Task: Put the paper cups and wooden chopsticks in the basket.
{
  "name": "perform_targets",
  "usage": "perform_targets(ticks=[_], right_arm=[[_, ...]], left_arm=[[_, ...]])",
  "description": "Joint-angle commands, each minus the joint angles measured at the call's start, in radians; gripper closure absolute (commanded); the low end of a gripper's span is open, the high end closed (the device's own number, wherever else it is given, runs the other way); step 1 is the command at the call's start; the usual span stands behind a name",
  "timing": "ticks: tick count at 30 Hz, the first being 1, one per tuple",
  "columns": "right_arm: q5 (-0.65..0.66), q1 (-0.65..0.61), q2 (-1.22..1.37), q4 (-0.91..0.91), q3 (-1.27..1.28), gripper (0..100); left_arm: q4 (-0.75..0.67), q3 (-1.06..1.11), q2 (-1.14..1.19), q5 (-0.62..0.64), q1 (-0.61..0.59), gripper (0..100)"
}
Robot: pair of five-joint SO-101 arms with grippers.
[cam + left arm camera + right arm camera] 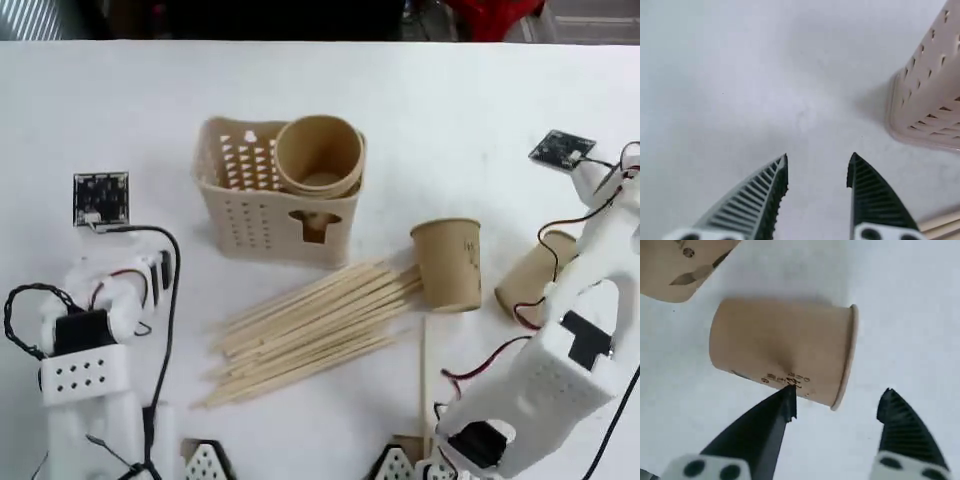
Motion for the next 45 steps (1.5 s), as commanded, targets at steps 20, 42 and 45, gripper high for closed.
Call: perform_targets(ticks=[20, 42, 45], right_arm=[[0.02, 0.073, 0.156, -0.027, -0.018, 87.5], [-0.364, 0.091, -0.573, 0.01, -0.018, 98.1], [-0.543, -0.042, -0.708, 0.008, -0.018, 98.1]], left_arm=[[-0.018, -0.006, -0.016, -0.002, -0.004, 80], [-0.018, -0.006, -0.016, -0.002, -0.005, 80], [-0.018, -0.006, -0.016, -0.002, -0.005, 80]])
